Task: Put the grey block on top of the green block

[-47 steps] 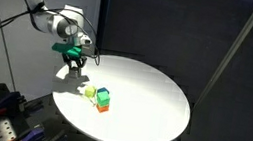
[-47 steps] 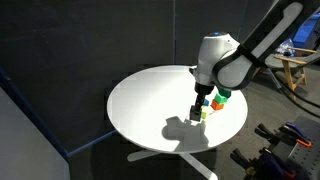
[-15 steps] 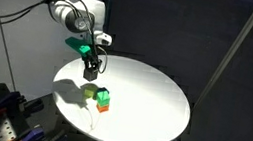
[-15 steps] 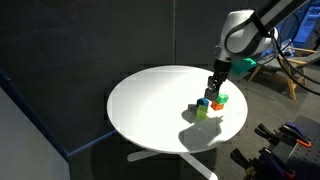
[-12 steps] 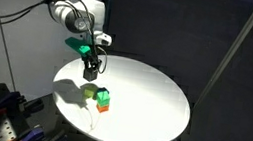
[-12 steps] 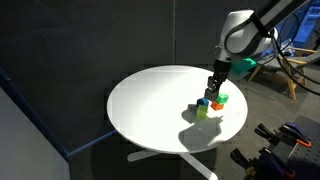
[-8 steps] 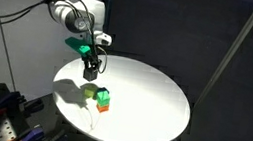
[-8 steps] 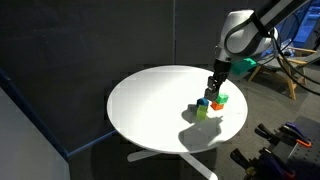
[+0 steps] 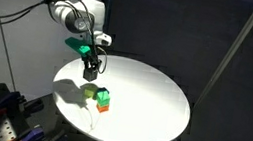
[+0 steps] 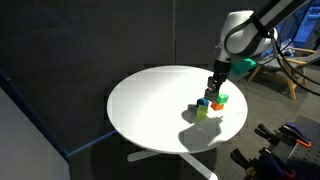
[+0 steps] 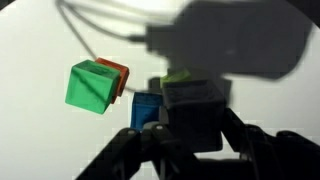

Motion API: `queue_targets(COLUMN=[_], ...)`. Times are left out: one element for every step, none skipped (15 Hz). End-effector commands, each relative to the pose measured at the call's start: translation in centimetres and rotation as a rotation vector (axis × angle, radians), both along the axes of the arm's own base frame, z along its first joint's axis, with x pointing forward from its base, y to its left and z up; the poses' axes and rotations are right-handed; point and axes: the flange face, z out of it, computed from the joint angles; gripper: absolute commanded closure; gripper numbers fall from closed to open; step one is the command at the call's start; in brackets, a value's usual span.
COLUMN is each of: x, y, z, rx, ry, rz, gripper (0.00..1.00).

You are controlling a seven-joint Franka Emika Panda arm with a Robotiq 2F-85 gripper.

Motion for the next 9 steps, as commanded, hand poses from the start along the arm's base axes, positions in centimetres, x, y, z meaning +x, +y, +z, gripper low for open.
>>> queue_targets(x=[0.3, 0.4, 0.5, 0.7, 0.8, 1.0, 1.1, 1.2, 1.3], y=[0.0, 0.0, -0.1, -0.2, -0.3, -0.4, -0.5, -0.8, -1.1], z=[0.7, 1.0, 1.1, 1.5, 1.8, 2.1, 2.4, 2.7, 3.0], rx=[0.002, 0.004, 0.004, 0.01, 0.012, 0.011, 0.013, 0.013, 0.016], ry=[-0.015, -0.018, -0.021, -0.025, -0.03, -0.038, -0.046, -0.052, -0.059], rz=[-0.007, -0.01, -0.012, -0.015, -0.017, -0.022, -0.029, -0.037, -0.051], gripper=[0.7, 0.7, 0.7, 0.7, 0.7, 0.7, 0.7, 0.7, 0.7])
